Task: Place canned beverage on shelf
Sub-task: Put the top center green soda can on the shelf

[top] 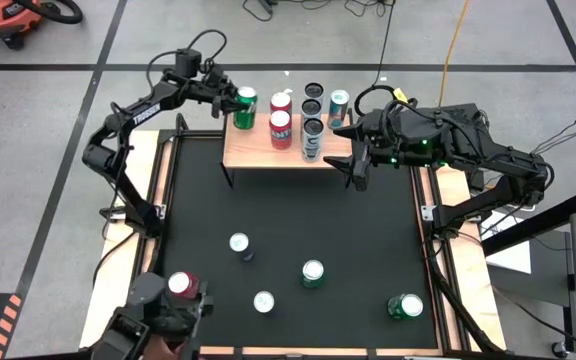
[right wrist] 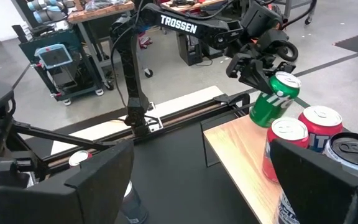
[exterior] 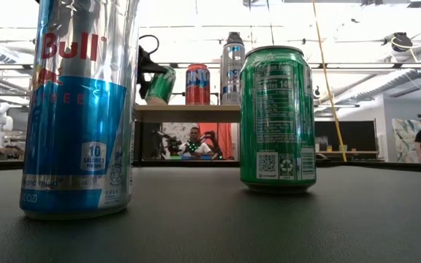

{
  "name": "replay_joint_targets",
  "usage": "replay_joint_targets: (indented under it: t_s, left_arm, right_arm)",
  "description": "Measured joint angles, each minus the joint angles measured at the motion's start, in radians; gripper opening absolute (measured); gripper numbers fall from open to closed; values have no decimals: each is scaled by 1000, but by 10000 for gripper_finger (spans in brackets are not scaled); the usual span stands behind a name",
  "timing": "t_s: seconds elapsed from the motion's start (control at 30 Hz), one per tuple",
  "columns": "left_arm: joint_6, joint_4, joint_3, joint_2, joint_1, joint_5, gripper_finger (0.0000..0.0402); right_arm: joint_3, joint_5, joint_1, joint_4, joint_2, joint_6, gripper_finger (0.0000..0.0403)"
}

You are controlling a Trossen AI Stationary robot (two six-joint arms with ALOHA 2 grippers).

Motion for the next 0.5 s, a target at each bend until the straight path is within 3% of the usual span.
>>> replay_joint_targets:
  t_s: [0.13, 0.33, 0.5]
  left_arm:
    - [15, -93, -1, -52, 12, 34, 302]
    - [153, -276, -2, -207, 10, -5, 302]
    - [111, -259, -89, -337, 2, -37, 302]
  right_arm:
    - [0, 2, 0, 0, 0, 9, 357]
    - [0, 3, 0, 9, 0, 13, 357]
    - [0, 3, -6, 31, 0, -7, 357]
